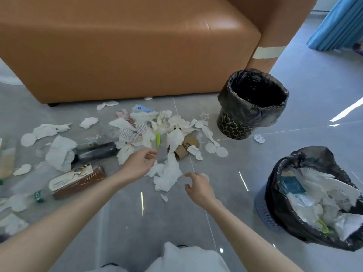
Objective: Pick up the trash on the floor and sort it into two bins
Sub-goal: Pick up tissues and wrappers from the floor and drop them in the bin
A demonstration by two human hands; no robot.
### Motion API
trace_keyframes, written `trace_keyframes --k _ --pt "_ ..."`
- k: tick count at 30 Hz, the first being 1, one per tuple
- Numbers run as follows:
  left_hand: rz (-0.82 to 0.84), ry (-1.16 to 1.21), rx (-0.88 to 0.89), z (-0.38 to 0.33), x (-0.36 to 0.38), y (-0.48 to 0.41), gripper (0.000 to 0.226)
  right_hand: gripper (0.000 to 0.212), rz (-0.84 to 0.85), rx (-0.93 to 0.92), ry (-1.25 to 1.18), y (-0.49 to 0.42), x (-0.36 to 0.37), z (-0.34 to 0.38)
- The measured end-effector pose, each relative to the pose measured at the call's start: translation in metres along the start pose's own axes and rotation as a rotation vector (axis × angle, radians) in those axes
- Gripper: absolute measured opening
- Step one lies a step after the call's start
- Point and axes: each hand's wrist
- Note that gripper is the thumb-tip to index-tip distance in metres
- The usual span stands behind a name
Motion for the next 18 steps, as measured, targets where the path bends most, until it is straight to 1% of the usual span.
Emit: trace_keyframes --k 3,6,10,12,15,18 --pt "0.042 -0.01 -0.084 0.04 0.018 -0.007 0.03 0.045 0.071 -0.055 0.024 -0.025 0.029 0.009" --pt "0.07 -0.013 -0.141 0.066 0.03 -0.016 0.033 0.051 0.118 -0.062 0.06 -0.051 0.054 0.016" --pt "0.06 -0.02 -0.189 0.095 0.036 -0.025 0.036 0.064 0.214 -0.044 0.097 -0.078 0.082 0.015" --pt "0.037 -0.022 -0.207 0.107 0.035 -0.029 0.037 0.068 0.228 -0.035 0.13 -0.086 0.094 0.012" --pt "0.028 -0.03 -0.227 0.123 0.035 -0.032 0.038 0.068 0.165 -0.057 0.229 -0.087 0.109 0.01" --pt "0.026 -0.032 -0.227 0.132 0.036 -0.032 0.039 0.047 0.039 -0.14 0.254 -0.081 0.119 0.009"
Point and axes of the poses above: each hand's wrist, its own y-axis away from the middle knuckle, its own x-axis out of the palm, z = x × y, and after that the axes turned 5 degrees about y, right-handed
